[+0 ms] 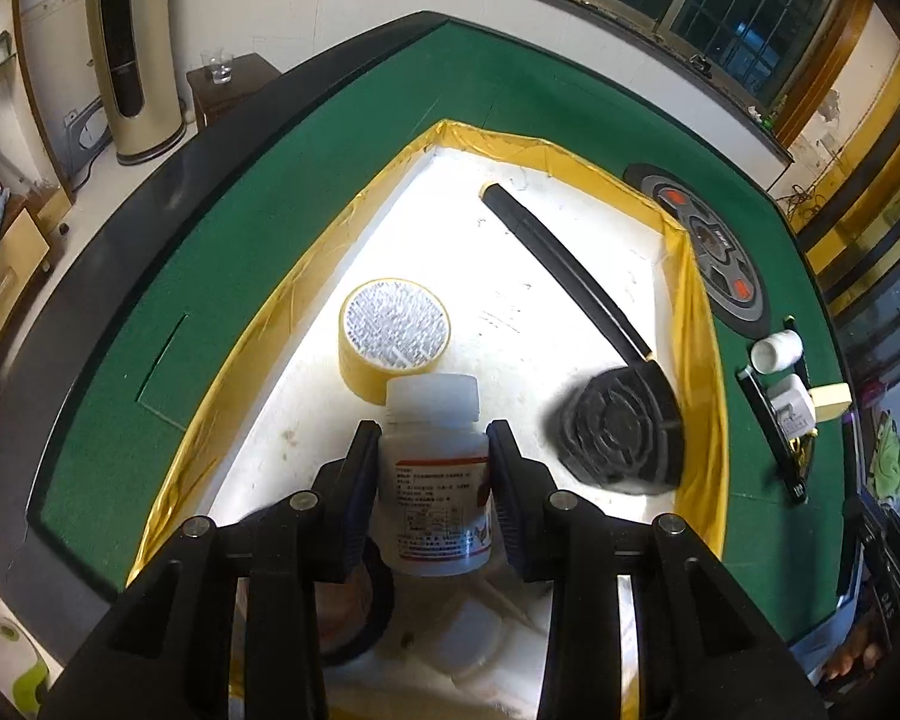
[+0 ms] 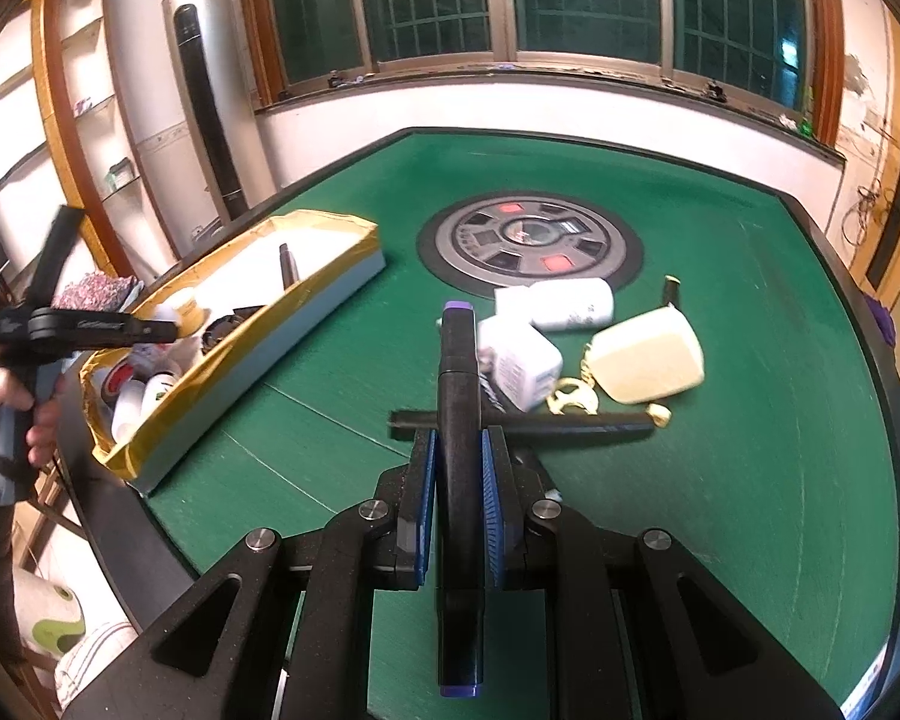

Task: Organize rigid objects
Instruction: 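Lower the bottle into the tray with the left gripper while the right gripper carries the marker over it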

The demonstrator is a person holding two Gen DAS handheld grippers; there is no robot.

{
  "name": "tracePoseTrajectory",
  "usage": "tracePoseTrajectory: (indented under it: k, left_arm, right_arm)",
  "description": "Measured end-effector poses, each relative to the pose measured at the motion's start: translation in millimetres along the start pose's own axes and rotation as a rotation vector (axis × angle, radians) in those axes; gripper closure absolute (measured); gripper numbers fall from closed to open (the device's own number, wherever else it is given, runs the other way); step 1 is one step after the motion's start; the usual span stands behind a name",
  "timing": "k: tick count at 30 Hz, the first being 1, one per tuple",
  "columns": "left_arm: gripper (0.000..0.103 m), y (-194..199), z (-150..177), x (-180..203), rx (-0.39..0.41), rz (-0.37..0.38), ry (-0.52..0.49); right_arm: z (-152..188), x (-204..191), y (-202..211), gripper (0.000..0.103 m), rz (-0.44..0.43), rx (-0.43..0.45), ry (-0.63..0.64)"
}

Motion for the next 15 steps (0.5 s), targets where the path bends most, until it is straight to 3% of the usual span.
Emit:
tracePoseTrajectory:
  k: [15]
  left_arm:
    - [0.069, -1.4, -0.9, -8.6, 0.037, -0.054, -0.020]
  right_arm:
    - [-57.4, -81.7, -30.8, 0.090, -0.160, -0.001, 0.170]
Point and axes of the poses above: each gripper's, at about its wrist camera, not at the fingertips, and y roughly against the way its jaws point, x to its right, z to its underside, the point moved 1 cm from there along -y, roughly the way its jaws point
